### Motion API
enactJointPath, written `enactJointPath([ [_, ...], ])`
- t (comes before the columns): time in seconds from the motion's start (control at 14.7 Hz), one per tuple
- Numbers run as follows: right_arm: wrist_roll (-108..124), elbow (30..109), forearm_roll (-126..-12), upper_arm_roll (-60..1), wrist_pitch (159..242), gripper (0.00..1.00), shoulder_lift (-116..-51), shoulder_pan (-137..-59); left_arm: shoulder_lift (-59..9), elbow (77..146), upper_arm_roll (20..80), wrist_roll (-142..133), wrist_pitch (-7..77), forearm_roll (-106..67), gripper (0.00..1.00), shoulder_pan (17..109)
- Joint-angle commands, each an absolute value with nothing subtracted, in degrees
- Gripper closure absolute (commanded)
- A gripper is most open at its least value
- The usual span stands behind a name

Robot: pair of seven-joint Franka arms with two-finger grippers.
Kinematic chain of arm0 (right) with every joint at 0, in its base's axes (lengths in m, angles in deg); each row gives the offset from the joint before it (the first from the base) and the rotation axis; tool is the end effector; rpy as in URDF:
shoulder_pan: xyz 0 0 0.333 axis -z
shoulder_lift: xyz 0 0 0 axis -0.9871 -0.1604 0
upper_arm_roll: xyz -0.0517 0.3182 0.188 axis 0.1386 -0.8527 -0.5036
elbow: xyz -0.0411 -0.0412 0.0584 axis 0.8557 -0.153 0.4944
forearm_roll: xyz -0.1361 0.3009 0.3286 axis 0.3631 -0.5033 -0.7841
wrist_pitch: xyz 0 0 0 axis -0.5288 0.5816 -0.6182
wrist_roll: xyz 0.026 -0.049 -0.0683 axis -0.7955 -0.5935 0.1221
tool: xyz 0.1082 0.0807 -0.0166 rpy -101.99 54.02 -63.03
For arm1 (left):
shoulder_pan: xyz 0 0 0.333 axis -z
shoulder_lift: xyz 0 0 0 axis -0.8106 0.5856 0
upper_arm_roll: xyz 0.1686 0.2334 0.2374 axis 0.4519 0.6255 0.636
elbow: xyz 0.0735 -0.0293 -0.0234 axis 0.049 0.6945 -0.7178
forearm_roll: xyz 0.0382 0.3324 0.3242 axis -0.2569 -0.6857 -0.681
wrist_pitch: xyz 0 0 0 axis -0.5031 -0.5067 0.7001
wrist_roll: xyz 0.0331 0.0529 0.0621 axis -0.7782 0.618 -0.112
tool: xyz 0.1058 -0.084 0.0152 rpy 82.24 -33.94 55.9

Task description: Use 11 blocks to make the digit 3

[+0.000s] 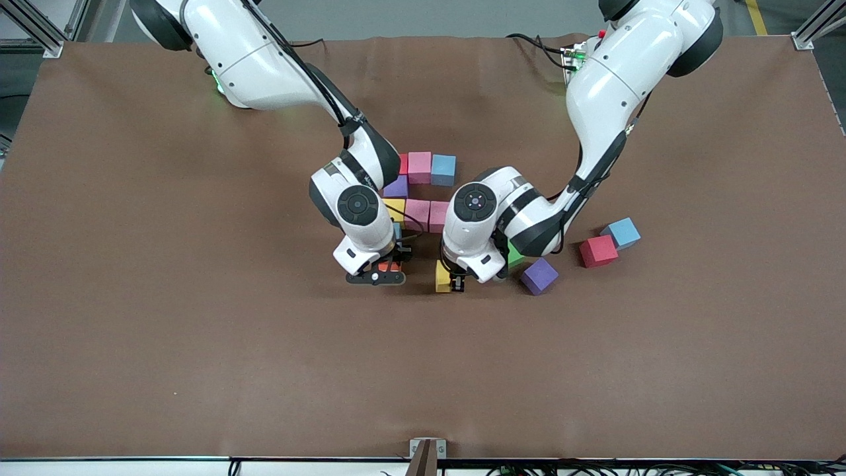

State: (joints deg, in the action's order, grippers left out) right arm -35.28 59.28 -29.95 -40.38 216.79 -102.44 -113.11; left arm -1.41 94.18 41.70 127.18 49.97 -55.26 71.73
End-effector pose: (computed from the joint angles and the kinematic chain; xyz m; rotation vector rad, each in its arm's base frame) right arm 0.6425 0.4834 0.1802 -3.1029 0.0179 0.0147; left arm 0.6598 -0.5144 0.1912 2.2165 2.0713 0.0311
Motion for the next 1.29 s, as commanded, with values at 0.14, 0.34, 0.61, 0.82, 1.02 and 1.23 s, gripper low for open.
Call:
enactJointPath([
  [0.14, -35.97, 60.18, -29.74, -39.92, 217.61, 0.00, -102.47, -113.38, -0.58, 92.50, 42.02, 126.44, 49.79, -55.36, 0.73, 72.35],
  [0.34, -35.88, 59.83, -29.82, -39.92, 217.35, 0.00, -102.39, -113.03, -0.49, 92.50, 42.02, 126.44, 49.79, -55.27, 0.73, 72.35],
  [0.61, -35.18, 58.43, -30.00, -40.01, 216.56, 0.00, -101.86, -112.76, -0.49, 92.41, 42.02, 126.61, 49.88, -55.18, 0.73, 72.61],
  [0.82, -34.74, 57.99, -30.35, -40.01, 213.67, 0.00, -100.72, -112.06, 0.20, 91.98, 42.02, 126.87, 50.58, -55.18, 0.72, 73.49],
  [1.02, -28.18, 57.63, -30.61, -40.01, 207.61, 0.00, -96.95, -108.91, 1.88, 90.22, 42.02, 126.88, 51.02, -55.09, 0.72, 75.07],
  [1.23, -23.84, 57.63, -30.53, -39.92, 199.18, 0.00, -93.26, -103.55, 2.93, 89.07, 42.02, 126.96, 51.02, -55.09, 0.72, 76.12],
])
